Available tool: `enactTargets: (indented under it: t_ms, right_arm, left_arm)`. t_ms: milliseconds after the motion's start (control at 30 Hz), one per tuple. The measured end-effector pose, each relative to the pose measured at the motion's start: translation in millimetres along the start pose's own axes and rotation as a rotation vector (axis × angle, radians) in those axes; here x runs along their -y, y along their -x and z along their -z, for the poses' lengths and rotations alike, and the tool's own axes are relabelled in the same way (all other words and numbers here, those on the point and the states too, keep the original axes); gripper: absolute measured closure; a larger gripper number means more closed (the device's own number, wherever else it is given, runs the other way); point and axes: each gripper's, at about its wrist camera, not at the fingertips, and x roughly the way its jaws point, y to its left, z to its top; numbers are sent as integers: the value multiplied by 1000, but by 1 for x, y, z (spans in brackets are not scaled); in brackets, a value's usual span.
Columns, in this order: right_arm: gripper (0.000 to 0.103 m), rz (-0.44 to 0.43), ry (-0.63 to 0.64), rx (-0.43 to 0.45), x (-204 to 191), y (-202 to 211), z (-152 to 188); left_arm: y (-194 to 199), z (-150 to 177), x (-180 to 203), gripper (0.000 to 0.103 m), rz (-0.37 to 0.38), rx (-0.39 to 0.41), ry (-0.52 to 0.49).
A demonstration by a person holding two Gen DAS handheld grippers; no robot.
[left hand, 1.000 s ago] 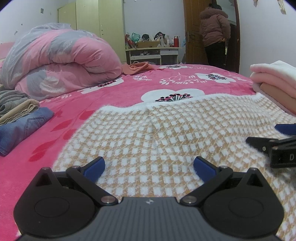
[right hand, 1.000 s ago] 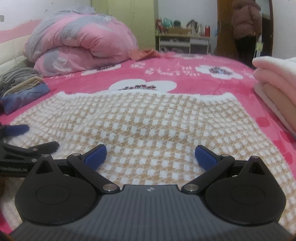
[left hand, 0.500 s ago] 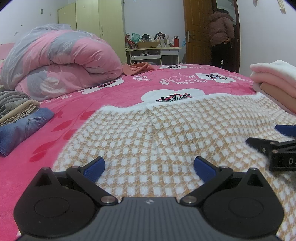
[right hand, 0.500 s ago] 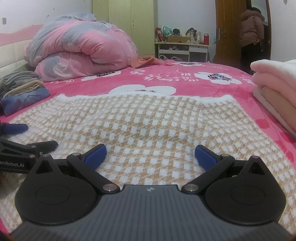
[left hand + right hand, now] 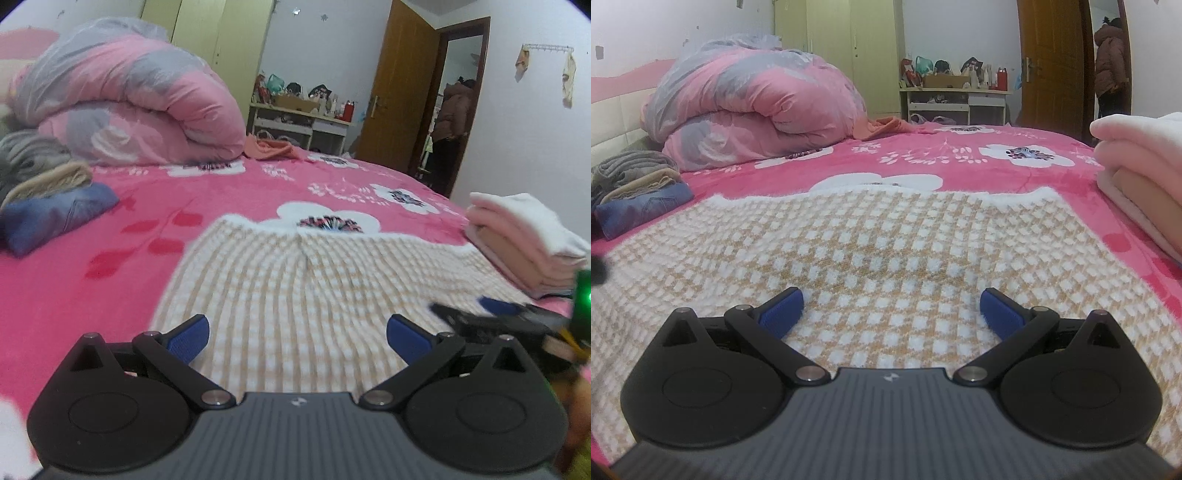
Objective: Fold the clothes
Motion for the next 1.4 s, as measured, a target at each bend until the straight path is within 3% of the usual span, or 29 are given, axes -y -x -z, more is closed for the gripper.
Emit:
enactTargets:
  t_ms: [267,533,600,867,1033,1200,1400]
  right_arm:
    - [1,-16,-17,8,3,1,1]
    - [1,-15,-18,11,3,2,1]
    - [1,-16,-19,12,3,3,1]
    - [1,-16,-20,12,3,3,2]
    - [1,-13,-17,11,2,3,1]
    - [1,-14,-16,10,2,3,1]
    - [1,-15,-18,10,3,3,1]
  left_arm:
    - [41,40,-2,0,42,-61,52]
    - [46,65,-2,2,81,-141,170]
    - [46,70,-6,7,73,-144,203]
    - [34,71,-30,17,81,-61,371]
    - [17,67,-36,21,97,-5,397]
    - [-4,63,-41,33,88,47,424]
    - [-26,53,-43,36,91,77,480]
